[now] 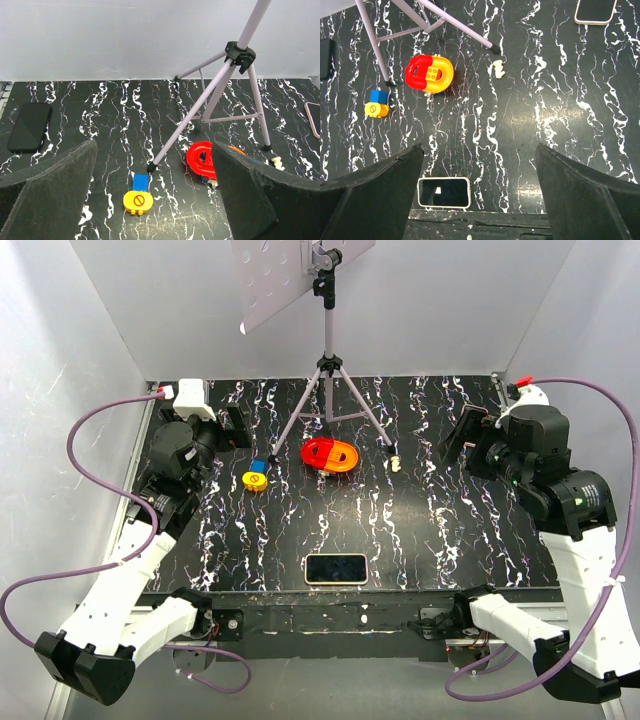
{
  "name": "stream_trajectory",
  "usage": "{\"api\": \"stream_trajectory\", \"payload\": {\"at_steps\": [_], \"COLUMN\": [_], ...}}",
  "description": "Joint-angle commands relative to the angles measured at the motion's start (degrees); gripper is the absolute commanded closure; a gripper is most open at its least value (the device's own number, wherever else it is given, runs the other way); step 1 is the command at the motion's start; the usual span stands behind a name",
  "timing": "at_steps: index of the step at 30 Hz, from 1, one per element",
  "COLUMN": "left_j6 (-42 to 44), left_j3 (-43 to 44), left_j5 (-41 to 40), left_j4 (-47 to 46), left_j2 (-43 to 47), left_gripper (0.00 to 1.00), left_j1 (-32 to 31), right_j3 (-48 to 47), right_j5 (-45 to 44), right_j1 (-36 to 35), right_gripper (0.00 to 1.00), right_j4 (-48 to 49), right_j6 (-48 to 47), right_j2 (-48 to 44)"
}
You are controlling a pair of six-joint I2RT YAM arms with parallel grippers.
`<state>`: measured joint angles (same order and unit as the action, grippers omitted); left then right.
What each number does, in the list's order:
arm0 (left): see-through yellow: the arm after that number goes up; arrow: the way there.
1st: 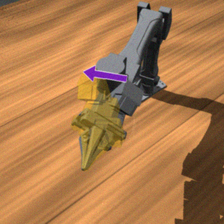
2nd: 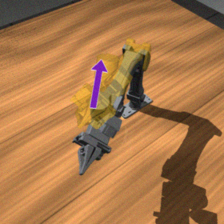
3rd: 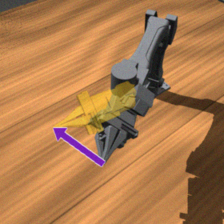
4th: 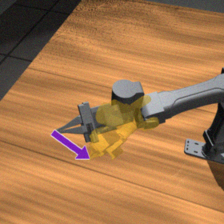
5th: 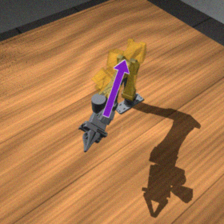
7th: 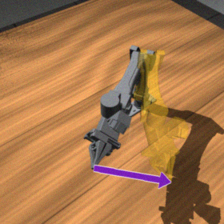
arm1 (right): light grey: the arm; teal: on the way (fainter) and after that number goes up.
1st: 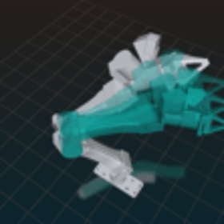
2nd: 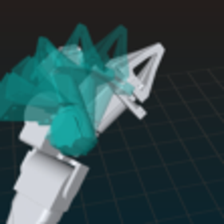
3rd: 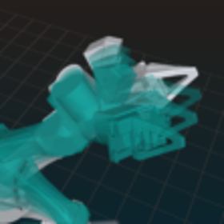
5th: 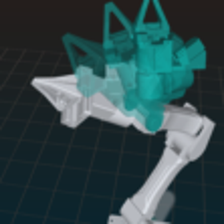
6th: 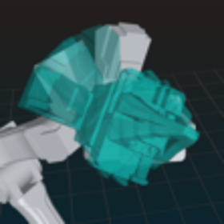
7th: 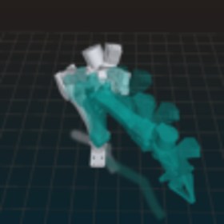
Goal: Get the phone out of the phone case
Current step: Pick up the phone at the center of the board.
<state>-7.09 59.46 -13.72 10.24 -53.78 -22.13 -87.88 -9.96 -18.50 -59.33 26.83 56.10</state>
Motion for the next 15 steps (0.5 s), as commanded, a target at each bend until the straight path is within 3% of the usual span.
{"api": "stream_trajectory", "payload": {"at_steps": [1, 11, 15], "left_j6": [-0.03, -0.38, -0.73], "left_j3": [0.04, 0.04, -0.13], "left_j5": [0.62, 0.79, 0.79], "left_j4": [-0.48, -0.31, -0.4], "left_j2": [0.78, 1.31, 1.66], "left_gripper": [0.02, 0.02, 0.02], "left_j1": [-0.11, -0.19, -0.11], "right_j3": [0.51, 4.2, 7.89], "right_j5": [-1.65, 4.24, 17.92], "right_j1": [-0.22, -0.22, -1.44], "right_gripper": [0.02, 0.02, 0.02], "right_j4": [0.27, 1.67, 5.8], "right_j6": [-0.55, -3.62, -10.73], "right_j2": [-1.69, 1.73, 7.69]}}
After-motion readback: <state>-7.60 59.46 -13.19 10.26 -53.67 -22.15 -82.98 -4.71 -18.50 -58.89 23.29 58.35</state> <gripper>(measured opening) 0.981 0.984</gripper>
